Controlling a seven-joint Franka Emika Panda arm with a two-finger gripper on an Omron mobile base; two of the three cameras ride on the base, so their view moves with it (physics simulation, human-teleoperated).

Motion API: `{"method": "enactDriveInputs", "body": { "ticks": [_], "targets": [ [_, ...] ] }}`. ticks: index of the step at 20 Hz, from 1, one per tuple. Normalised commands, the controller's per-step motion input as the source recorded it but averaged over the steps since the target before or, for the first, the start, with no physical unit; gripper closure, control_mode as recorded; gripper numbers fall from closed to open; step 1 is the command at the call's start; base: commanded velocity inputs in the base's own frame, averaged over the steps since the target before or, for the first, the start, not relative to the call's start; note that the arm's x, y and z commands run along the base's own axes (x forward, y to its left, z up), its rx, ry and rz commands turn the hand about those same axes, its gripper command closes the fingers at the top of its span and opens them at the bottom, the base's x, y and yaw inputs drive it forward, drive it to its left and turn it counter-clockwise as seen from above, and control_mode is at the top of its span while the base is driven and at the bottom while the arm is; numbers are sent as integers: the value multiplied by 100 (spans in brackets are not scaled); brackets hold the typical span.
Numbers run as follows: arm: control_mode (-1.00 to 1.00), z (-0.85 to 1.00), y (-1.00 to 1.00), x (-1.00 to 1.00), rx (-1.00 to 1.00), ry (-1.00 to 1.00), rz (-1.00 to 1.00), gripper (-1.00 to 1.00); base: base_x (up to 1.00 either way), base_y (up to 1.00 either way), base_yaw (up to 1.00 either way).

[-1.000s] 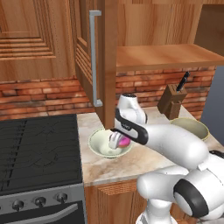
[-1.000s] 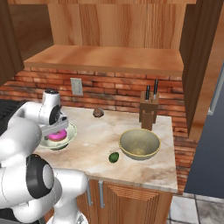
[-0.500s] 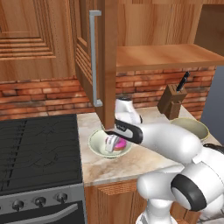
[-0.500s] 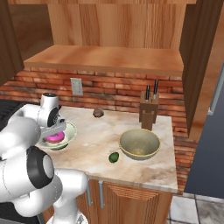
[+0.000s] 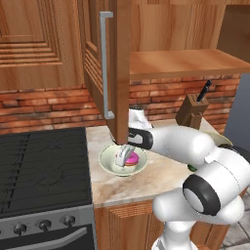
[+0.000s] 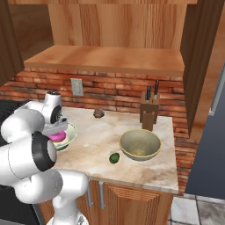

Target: Pick both bowls and place them on the counter. Then place the donut in one bowl and place the avocado in the other bowl.

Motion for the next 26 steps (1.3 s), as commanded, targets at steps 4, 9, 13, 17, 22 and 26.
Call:
{"method": "enactDriveInputs", "body": {
  "ticks": [4, 9, 13, 17, 22, 26],
  "targets": [
    [-100, -1, 0, 25, 0, 0, 0, -100, 0, 0, 0],
    [-100, 0, 0, 1, 0, -2, 0, -100, 0, 0, 0],
    [-100, 0, 0, 0, 0, -1, 0, -100, 0, 0, 0],
    [-100, 18, -3, -10, 0, -8, 0, -100, 0, 0, 0],
    [-100, 42, -12, -46, 0, -13, -4, -100, 0, 0, 0],
    [-100, 34, -38, -59, 0, -9, -17, -100, 0, 0, 0]
  ]
}}
